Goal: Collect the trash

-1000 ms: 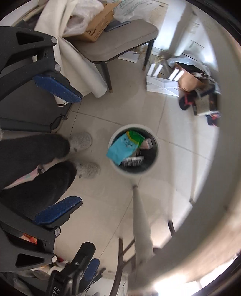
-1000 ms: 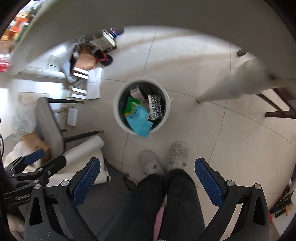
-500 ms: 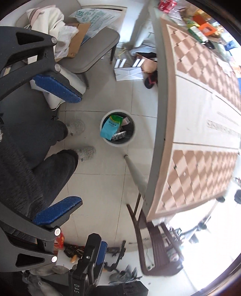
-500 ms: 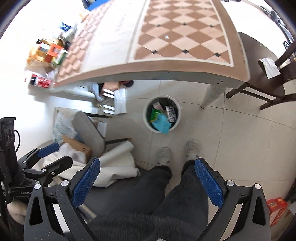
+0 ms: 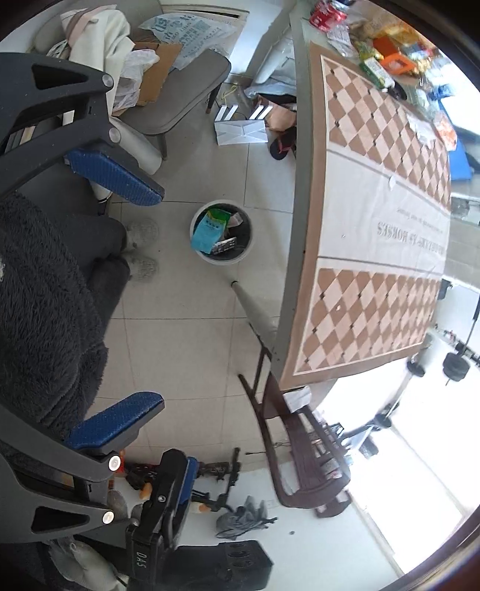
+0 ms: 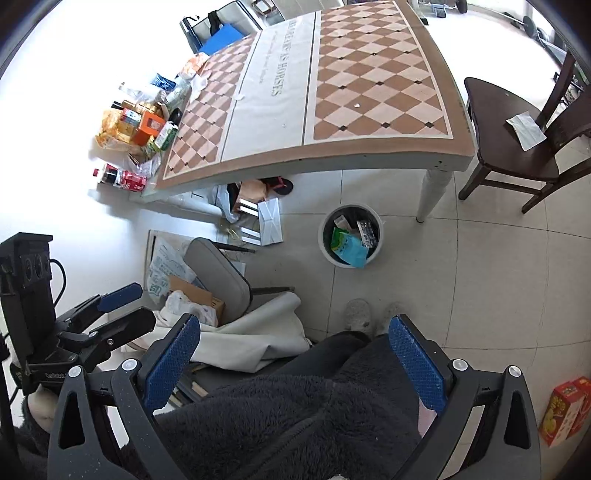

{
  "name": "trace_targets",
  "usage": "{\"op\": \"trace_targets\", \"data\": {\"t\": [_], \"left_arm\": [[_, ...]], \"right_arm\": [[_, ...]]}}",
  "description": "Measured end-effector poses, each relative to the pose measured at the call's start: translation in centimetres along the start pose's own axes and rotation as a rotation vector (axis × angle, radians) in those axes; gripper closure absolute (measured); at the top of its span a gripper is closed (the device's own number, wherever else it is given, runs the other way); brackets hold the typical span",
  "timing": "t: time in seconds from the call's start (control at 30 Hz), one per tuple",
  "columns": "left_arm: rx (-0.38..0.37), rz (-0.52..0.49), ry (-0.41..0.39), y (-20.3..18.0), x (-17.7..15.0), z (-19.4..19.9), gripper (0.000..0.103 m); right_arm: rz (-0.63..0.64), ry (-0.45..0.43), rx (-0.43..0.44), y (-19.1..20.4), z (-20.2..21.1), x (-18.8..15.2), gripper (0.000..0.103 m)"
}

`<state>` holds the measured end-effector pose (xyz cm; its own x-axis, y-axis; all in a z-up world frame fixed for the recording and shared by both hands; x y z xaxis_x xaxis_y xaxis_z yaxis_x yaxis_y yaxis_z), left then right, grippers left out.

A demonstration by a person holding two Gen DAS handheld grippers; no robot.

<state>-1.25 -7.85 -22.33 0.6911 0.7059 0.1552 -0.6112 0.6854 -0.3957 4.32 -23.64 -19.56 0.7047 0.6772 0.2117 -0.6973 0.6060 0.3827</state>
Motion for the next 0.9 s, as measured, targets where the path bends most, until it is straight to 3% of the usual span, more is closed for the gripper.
{"op": "trace_targets", "data": {"t": [0.43, 0.9], "left_arm": [[-0.026, 0.004, -0.046, -1.3, -0.2, 1.6, 0.0], [-0.018, -0.012, -0.031, -2.5, -0.3, 1.1, 0.0]], "right_arm": [[0.038, -0.015, 0.019, 0.7, 1.5, 0.0, 0.0], [0.04, -0.003, 0.025, 0.3, 1.8, -0.4, 0.0]]}}
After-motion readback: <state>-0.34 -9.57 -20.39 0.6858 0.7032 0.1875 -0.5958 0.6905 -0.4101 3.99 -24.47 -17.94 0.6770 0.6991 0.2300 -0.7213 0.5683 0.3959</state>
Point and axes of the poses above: each gripper's, at about its wrist camera, not at the fingertips, and z roughly against the way its jaws point, y to its left, x to its top, the point moved 10 cm from there along -z, roughly the way its jaws point, and after that the axes turned 9 degrees about z, right-handed, at the moved point
